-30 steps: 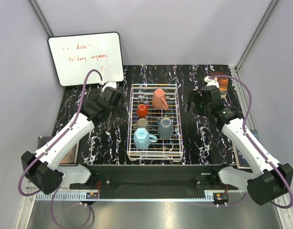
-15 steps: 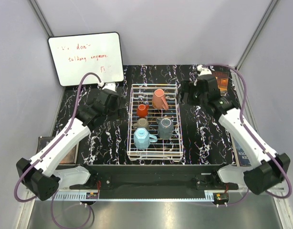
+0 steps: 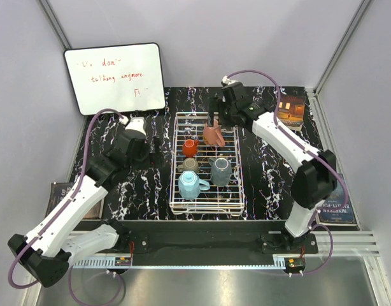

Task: Unload the cups from the dish rack

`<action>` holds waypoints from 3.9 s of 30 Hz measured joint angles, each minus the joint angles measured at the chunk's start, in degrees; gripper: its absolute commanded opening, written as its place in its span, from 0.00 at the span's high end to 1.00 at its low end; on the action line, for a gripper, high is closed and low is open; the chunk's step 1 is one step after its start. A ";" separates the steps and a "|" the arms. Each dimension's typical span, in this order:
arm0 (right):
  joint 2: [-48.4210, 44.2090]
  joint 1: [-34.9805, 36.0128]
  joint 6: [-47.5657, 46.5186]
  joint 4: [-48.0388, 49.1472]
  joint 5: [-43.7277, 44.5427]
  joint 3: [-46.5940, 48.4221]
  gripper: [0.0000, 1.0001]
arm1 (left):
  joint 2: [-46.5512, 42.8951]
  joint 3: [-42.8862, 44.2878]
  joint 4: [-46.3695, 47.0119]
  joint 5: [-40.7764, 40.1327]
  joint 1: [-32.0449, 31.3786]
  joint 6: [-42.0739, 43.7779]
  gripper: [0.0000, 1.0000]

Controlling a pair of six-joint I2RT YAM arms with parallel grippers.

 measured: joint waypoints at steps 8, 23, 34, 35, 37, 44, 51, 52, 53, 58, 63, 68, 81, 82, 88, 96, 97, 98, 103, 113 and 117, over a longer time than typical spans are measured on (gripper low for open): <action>8.63 0.02 -0.46 -1.18 0.02 8.13 0.00 | -3.50 -2.95 -0.52 0.26 0.00 -1.57 0.01; 18.91 0.04 -1.70 -3.98 -0.44 13.49 0.00 | -4.50 -4.33 -1.79 0.02 0.00 -2.36 0.01; 21.75 0.11 -1.68 -4.70 -1.27 14.53 0.42 | -4.48 -5.38 -2.38 -0.20 0.00 -2.47 0.01; 21.75 0.11 -1.70 -4.68 -1.22 14.78 0.52 | -4.48 -5.51 -2.62 -0.20 0.00 -2.51 0.01; 21.75 0.13 -1.62 -4.59 -1.22 15.15 0.79 | -4.48 -5.68 -2.89 -0.22 0.00 -2.69 0.01; 21.75 0.42 -1.40 -4.70 -1.29 15.17 1.00 | -4.31 -5.77 -3.06 -0.22 0.00 -2.86 0.01; 20.85 0.66 -1.20 -5.70 -1.36 14.47 1.00 | -3.32 -5.77 -3.02 -0.26 0.00 -2.91 0.01; 20.52 0.72 -1.14 -6.12 -1.33 14.34 1.00 | -3.28 -5.77 -3.02 -0.26 0.00 -2.93 0.01; 20.09 0.76 -0.98 -6.58 -1.36 14.25 1.00 | -3.26 -5.77 -2.99 -0.26 0.00 -2.97 0.01; 16.06 0.92 -0.11 -8.17 -1.75 14.16 1.00 | -2.64 -5.75 -2.89 -0.39 0.00 -3.54 0.01; 9.09 0.92 1.42 -7.15 -5.16 12.85 1.00 | -1.81 -5.75 -1.66 -0.28 0.00 -4.31 0.01; -0.22 0.66 4.83 -1.84 -11.08 5.57 1.00 | -1.90 -5.64 1.55 1.53 0.00 -5.46 0.01; -14.56 -11.58 28.59 33.35 -35.63 -29.05 1.00 | -5.73 -11.74 36.09 14.01 0.31 -16.35 0.01; -14.80 -11.67 30.36 36.15 -36.98 -30.73 1.00 | -5.22 -12.87 39.43 15.21 0.44 -17.64 0.01; -15.39 -11.91 44.70 58.82 -46.31 -39.17 1.00 | 0.44 -19.63 59.60 22.43 0.90 -26.10 0.10; -15.41 -11.98 55.49 77.20 -51.21 -43.04 1.00 | 3.06 -20.98 69.57 26.75 0.90 -30.93 0.23; -15.41 -11.98 56.19 78.44 -51.49 -43.43 1.00 | 3.06 -20.85 69.99 26.99 0.90 -30.93 0.23; -15.41 -11.98 56.92 79.58 -51.76 -43.89 1.00 | 3.15 -20.68 70.31 27.30 0.90 -30.95 0.23; -15.41 -11.85 58.84 82.01 -52.63 -44.98 1.00 | 4.52 -18.82 71.30 28.63 0.66 -30.93 0.23; -15.06 -6.91 58.01 81.70 -52.92 -43.69 1.00 | 8.46 -15.69 72.22 30.82 -2.27 -30.97 0.41; -15.04 -5.68 57.11 81.13 -52.35 -43.21 1.00 | 9.07 -15.69 73.50 32.09 -2.47 -31.67 0.53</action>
